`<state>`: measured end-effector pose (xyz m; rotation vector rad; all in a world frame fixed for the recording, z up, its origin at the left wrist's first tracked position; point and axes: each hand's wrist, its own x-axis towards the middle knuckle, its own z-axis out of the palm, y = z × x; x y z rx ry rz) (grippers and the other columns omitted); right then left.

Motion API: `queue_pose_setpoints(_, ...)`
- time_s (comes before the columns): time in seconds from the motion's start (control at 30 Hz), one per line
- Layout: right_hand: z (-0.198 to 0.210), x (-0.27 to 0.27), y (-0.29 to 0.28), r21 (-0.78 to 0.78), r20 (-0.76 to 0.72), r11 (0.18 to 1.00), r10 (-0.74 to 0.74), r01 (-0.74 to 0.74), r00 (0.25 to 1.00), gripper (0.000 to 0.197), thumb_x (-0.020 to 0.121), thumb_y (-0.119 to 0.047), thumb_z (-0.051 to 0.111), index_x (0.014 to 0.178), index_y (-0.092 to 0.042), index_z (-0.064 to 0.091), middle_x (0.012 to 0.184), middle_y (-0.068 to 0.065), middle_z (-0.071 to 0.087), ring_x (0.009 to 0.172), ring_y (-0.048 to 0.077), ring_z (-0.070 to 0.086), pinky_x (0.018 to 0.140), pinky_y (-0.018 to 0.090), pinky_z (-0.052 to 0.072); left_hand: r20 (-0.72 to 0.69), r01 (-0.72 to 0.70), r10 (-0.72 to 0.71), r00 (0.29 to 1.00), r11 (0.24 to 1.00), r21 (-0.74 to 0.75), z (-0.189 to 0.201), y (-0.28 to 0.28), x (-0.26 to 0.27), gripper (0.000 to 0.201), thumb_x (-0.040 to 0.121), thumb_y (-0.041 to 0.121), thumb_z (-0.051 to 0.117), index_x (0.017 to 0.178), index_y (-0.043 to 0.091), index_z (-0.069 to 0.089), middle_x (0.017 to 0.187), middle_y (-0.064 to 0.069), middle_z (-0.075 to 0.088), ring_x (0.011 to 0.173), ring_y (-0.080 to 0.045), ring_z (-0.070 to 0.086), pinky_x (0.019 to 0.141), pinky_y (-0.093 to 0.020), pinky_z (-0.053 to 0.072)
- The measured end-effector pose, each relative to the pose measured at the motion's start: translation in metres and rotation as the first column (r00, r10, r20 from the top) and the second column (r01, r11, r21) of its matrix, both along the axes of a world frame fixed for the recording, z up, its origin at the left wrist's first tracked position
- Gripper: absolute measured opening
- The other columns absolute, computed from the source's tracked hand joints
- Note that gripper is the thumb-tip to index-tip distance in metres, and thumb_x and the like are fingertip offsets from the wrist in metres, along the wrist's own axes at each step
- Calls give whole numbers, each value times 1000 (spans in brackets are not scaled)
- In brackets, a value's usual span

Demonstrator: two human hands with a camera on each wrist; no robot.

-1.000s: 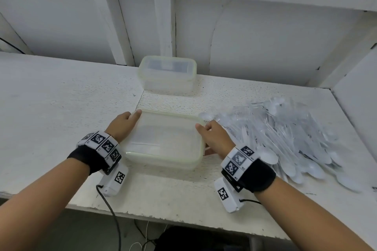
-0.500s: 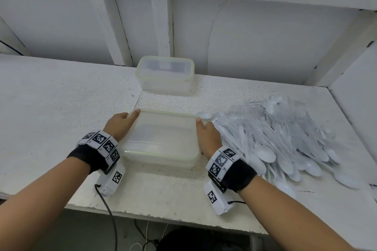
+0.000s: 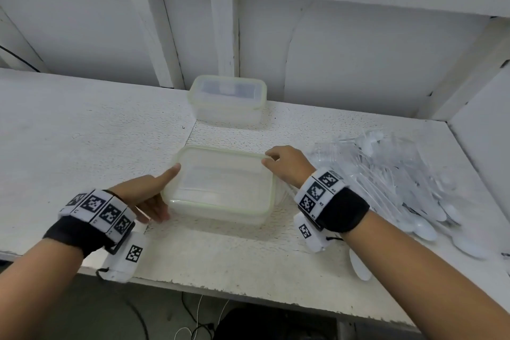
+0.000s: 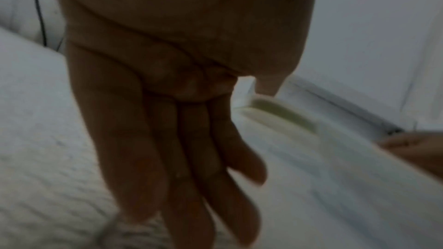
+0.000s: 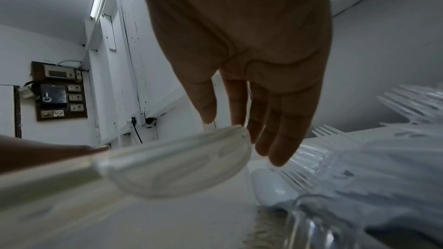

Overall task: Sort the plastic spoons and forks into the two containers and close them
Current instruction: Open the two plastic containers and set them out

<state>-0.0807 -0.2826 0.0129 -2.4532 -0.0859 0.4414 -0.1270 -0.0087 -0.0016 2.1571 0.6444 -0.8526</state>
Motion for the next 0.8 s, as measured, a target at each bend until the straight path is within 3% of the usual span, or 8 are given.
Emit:
queue_pose_setpoints(0.07,5,2,3,-8,-2,1000,30,-30,1000,18,94,-24,51,94,-9,60,88,4,55,84,19,54,76,30,43,-20,-49,48,999,996,-78,-1,0,0,84,83,71,32,92,-4,67,81,-17,73,73,-26,69,73,-33,53)
queue_pose_setpoints(0.17,7,-1,2,-22,-59,1000,4,-5,998,40,95,-28,51,126,-2,53,123,9,57,108,25,58,93,36,48,65,-203,220,973,958,-204,-1,2,6,67,90,57,41,88,-6,63,89,-21,71,69,-26,67,63,-32,54)
queue_pose_setpoints(0.2,6,-2,0,5,-97,1000,-10,10,995,43,95,-28,51,127,1,52,126,14,58,105,27,61,92,39,50,111,-247,278,954,940,-235,-1,3,8,61,92,52,44,87,-6,63,91,-21,70,68,-25,67,58,-31,55)
queue_pose_setpoints(0.27,4,-7,-3,105,-187,994,-17,37,982,37,95,-25,52,115,5,60,103,20,67,83,27,67,82,41,56,180,-304,370,912,900,-311,-2,1,13,51,93,42,50,91,-8,61,90,-22,67,69,-26,67,53,-30,56)
queue_pose_setpoints(0.33,2,-13,-4,173,-275,984,11,38,961,31,96,-23,51,103,5,63,81,16,66,67,22,66,72,34,59,207,-323,422,883,865,-384,-3,-8,18,44,93,37,52,94,-7,60,88,-20,64,74,-27,65,62,-35,57)
queue_pose_setpoints(0.5,-1,-18,2,182,-340,981,-8,74,940,36,99,-32,43,81,-4,57,70,12,64,58,22,65,58,30,57,279,-301,409,869,883,-359,-9,-43,32,48,92,51,45,102,4,52,105,-11,59,97,-29,60,77,-39,51)
queue_pose_setpoints(0.63,-9,-4,13,118,-258,988,-67,101,964,45,100,-39,31,104,-3,56,95,14,66,82,28,67,75,39,58,376,-287,360,854,928,-237,-17,-58,40,65,91,56,41,126,2,44,120,-14,52,106,-32,53,84,-43,50)
queue_pose_setpoints(0.8,-13,12,37,102,-189,977,-168,189,968,52,102,-33,19,120,2,53,121,19,58,107,32,57,94,38,46,453,-287,356,818,934,-214,-27,-58,43,66,89,55,46,125,0,49,120,-17,55,107,-33,54,94,-45,45)
